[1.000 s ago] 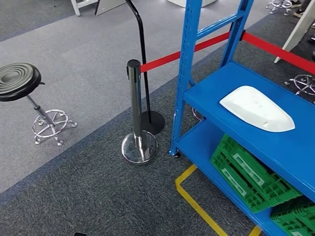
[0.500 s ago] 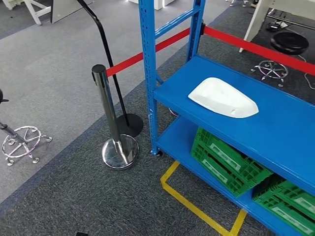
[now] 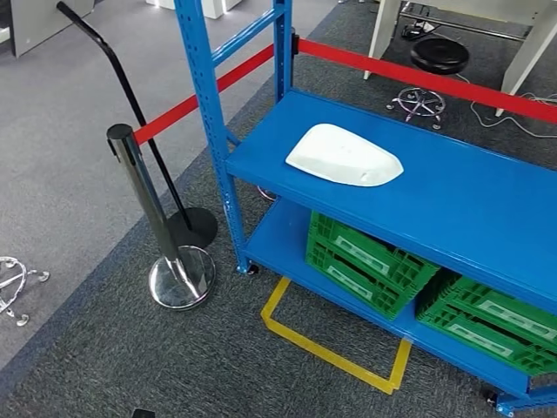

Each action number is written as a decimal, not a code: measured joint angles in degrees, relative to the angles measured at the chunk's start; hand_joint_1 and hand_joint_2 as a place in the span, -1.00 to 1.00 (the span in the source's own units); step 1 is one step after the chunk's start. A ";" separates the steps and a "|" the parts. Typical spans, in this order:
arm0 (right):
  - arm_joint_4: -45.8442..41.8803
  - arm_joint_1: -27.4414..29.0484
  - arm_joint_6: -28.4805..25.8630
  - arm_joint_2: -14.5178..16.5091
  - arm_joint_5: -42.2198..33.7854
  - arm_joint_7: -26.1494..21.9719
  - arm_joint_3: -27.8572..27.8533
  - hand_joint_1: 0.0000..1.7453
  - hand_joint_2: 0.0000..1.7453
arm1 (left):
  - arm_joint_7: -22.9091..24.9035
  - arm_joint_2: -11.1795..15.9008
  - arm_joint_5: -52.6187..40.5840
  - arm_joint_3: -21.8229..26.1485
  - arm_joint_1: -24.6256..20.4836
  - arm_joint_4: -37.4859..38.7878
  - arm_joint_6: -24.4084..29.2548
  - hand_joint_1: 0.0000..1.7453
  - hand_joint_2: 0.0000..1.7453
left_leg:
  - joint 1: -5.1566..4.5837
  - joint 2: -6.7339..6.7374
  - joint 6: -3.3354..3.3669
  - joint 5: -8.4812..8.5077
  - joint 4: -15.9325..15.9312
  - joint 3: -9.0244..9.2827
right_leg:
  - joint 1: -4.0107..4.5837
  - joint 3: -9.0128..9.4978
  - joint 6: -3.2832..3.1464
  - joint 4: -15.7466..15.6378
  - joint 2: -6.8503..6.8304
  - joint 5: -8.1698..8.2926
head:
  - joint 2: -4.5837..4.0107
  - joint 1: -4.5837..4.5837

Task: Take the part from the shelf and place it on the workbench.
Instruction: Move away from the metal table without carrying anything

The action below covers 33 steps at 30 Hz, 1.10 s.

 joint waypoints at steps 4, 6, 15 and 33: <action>0.15 0.18 -0.02 0.00 0.01 -0.05 -0.08 -1.00 -1.00 | -0.01 0.03 0.05 -0.11 -0.41 0.05 0.06 -1.00 -1.00 | 0.39 -1.09 -1.41 -1.43 1.35 -0.04 | 0.01 -0.06 -1.62 -0.02 1.80 0.44 | 0.00 -0.34; 0.19 0.03 -0.04 0.00 0.02 -0.12 -0.14 -1.00 -1.00 | -0.01 0.08 0.14 -0.13 -0.39 0.21 0.11 -1.00 -1.00 | 0.53 -3.81 -1.83 -5.12 6.98 -2.36 | -0.09 0.00 -2.17 -0.07 2.83 0.79 | 0.00 -0.60; 0.54 -0.20 -0.03 0.04 0.06 -0.23 -0.30 -1.00 -1.00 | -0.03 0.41 0.26 -0.13 -0.35 0.90 0.22 -1.00 -1.00 | 0.42 -10.26 0.39 0.48 1.63 -1.14 | 0.42 -0.50 -1.84 0.20 9.38 1.13 | 0.00 -0.83; 2.68 -1.02 2.06 -0.08 3.69 4.20 -0.37 -1.00 -1.00 | -1.73 2.03 6.31 -5.66 -1.99 4.73 3.00 -1.00 1.00 | 0.34 -4.55 -0.80 0.61 0.21 -0.79 | -0.05 0.74 -0.81 -0.33 3.32 -0.28 | 0.00 -0.56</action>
